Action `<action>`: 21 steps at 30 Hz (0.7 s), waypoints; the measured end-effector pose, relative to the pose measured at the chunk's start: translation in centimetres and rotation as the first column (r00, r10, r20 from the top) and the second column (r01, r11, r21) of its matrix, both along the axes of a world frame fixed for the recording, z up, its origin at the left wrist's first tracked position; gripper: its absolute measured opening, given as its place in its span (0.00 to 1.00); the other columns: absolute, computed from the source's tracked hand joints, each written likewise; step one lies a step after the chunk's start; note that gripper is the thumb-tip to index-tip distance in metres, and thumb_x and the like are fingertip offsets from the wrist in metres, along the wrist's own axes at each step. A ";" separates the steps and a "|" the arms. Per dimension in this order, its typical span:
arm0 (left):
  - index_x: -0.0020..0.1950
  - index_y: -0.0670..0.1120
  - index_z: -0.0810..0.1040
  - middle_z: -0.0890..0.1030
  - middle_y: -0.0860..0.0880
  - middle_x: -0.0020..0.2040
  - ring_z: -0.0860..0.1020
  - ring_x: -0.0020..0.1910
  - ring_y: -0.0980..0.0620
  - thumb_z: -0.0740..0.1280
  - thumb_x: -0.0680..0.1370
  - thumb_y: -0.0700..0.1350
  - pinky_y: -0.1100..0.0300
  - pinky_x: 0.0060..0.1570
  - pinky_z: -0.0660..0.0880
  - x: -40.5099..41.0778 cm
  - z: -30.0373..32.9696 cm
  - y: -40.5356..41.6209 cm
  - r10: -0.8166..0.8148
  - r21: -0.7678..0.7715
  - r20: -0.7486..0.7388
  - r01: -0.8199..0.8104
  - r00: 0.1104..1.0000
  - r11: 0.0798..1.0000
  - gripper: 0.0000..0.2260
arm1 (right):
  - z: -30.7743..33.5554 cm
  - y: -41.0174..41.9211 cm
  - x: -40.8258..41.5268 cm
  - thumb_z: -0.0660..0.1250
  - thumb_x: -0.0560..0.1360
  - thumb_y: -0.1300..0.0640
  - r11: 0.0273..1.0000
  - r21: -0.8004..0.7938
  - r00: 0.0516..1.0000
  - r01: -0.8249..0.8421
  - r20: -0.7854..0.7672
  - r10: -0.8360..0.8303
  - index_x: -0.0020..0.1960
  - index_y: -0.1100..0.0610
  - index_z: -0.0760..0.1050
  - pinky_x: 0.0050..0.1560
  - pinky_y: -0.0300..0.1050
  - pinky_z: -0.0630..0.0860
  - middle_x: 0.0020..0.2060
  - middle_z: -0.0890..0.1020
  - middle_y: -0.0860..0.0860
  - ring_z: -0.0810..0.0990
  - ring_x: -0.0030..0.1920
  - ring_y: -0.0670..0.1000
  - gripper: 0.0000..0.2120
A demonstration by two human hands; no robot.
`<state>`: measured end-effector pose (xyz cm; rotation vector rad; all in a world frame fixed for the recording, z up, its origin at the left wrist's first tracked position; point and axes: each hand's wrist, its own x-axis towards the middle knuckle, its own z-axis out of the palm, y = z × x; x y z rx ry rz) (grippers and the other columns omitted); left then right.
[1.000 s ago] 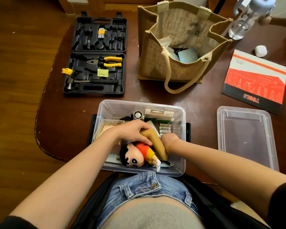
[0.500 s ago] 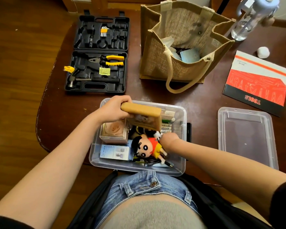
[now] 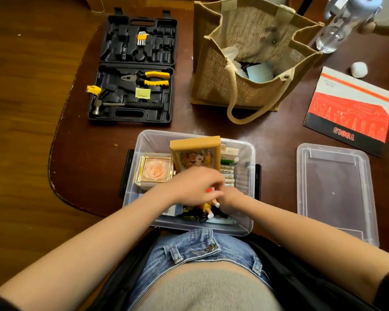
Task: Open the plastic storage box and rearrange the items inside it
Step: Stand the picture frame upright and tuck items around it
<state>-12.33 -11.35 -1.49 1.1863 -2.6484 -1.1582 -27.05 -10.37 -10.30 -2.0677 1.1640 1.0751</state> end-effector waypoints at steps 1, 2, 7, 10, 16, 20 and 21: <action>0.53 0.48 0.76 0.79 0.51 0.52 0.76 0.50 0.51 0.63 0.79 0.50 0.53 0.51 0.73 -0.5 -0.7 0.3 -0.084 0.091 0.124 0.073 0.989 0.993 0.08 | 0.0 0.0 0.0 0.59 0.77 0.63 1.000 0.007 1.000 0.013 0.006 -0.013 0.57 0.62 0.74 0.50 0.47 0.75 0.55 0.79 0.59 0.78 0.55 0.58 0.10; 0.58 0.47 0.74 0.77 0.49 0.57 0.75 0.56 0.48 0.62 0.79 0.51 0.52 0.56 0.71 -0.8 -1.5 0.5 -0.148 0.160 0.238 0.111 0.960 0.981 0.11 | -0.1 0.1 0.0 0.60 0.76 0.63 1.000 0.000 1.000 0.009 -0.011 -0.009 0.55 0.61 0.74 0.49 0.47 0.75 0.55 0.79 0.58 0.78 0.55 0.58 0.09; 0.72 0.54 0.63 0.68 0.50 0.68 0.68 0.67 0.47 0.63 0.78 0.53 0.49 0.64 0.66 0.7 -3.6 0.1 -0.270 0.087 0.458 0.259 0.847 0.962 0.23 | -0.7 0.9 0.4 0.61 0.76 0.66 0.993 -0.105 0.994 0.051 -0.092 -0.061 0.58 0.61 0.76 0.48 0.45 0.76 0.56 0.78 0.55 0.78 0.57 0.56 0.12; 0.71 0.59 0.63 0.69 0.50 0.66 0.68 0.65 0.48 0.64 0.77 0.51 0.51 0.62 0.66 1.9 -3.6 -0.5 -0.243 0.048 0.446 0.247 0.861 0.968 0.23 | -1.0 0.8 0.5 0.58 0.78 0.65 0.981 -0.181 0.993 0.065 -0.082 -0.081 0.56 0.59 0.77 0.47 0.45 0.76 0.55 0.80 0.54 0.79 0.56 0.56 0.12; 0.71 0.60 0.61 0.69 0.49 0.66 0.67 0.64 0.48 0.62 0.77 0.49 0.50 0.59 0.68 2.4 -3.7 0.0 -0.206 0.051 0.438 0.205 0.875 0.977 0.23 | -0.3 -0.7 0.3 0.59 0.76 0.66 0.980 -0.195 0.996 0.032 -0.077 -0.047 0.53 0.60 0.77 0.42 0.45 0.75 0.53 0.80 0.55 0.79 0.54 0.56 0.11; 0.70 0.59 0.63 0.70 0.48 0.65 0.68 0.64 0.48 0.62 0.77 0.50 0.50 0.58 0.68 2.3 -4.0 0.2 -0.188 0.019 0.436 0.199 0.880 0.980 0.22 | 0.0 -1.3 0.2 0.60 0.75 0.65 0.983 -0.166 0.995 0.076 -0.054 -0.086 0.52 0.61 0.77 0.42 0.46 0.74 0.51 0.80 0.56 0.79 0.52 0.57 0.09; 0.70 0.59 0.63 0.70 0.48 0.65 0.67 0.64 0.48 0.63 0.77 0.51 0.50 0.58 0.68 2.3 -4.1 0.3 -0.181 0.007 0.439 0.198 0.880 0.980 0.22 | 0.1 -1.3 0.3 0.60 0.75 0.65 0.981 -0.170 0.994 0.094 -0.045 -0.103 0.52 0.62 0.77 0.41 0.46 0.74 0.51 0.80 0.56 0.79 0.52 0.57 0.09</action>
